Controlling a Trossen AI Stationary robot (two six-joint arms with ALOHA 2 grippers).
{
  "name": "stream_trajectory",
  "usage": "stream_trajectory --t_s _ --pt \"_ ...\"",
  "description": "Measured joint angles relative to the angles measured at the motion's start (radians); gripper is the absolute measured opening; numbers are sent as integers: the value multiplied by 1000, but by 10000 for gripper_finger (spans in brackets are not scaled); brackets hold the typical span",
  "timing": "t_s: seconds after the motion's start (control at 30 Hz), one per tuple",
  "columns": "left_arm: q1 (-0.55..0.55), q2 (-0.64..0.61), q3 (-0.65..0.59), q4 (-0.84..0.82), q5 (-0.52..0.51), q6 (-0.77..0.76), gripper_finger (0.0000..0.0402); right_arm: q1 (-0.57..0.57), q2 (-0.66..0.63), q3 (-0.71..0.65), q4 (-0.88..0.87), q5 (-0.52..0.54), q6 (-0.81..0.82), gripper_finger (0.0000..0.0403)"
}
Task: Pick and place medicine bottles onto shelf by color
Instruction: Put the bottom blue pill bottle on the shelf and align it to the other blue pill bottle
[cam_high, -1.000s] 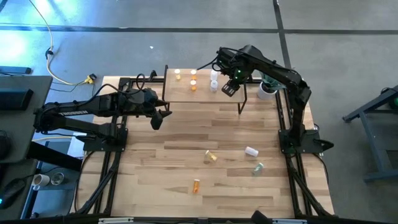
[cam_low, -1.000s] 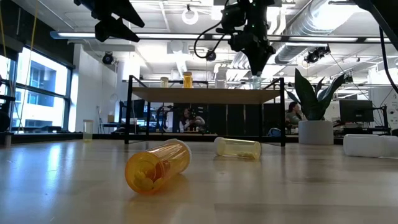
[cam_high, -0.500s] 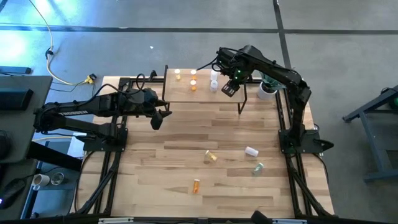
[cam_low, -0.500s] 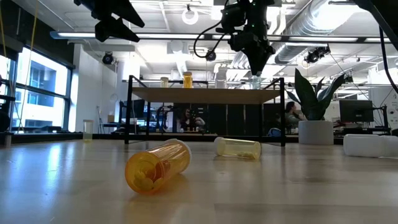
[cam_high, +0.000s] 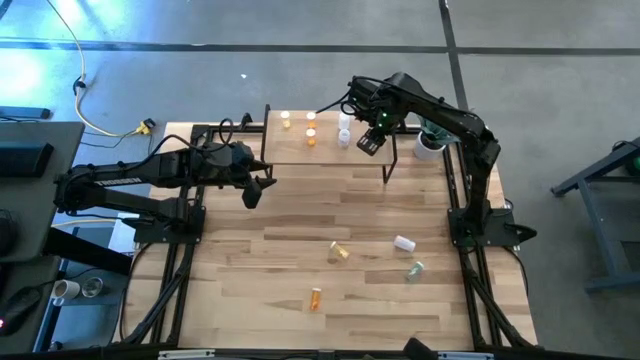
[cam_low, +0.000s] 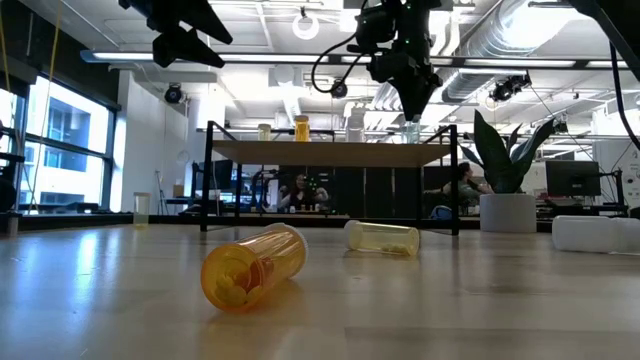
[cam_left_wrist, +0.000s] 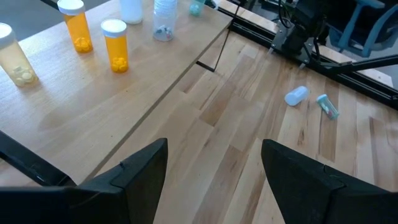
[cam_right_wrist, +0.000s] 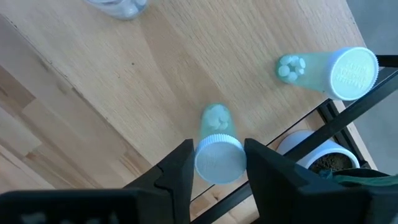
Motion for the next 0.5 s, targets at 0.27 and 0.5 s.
stream_trajectory --t_s 0.27,0.5 --pt "0 0 0 0 0 0 248 0 0 0 5 0 -1 146" --pt "0 0 0 0 0 0 248 0 0 0 15 6 -6 147"
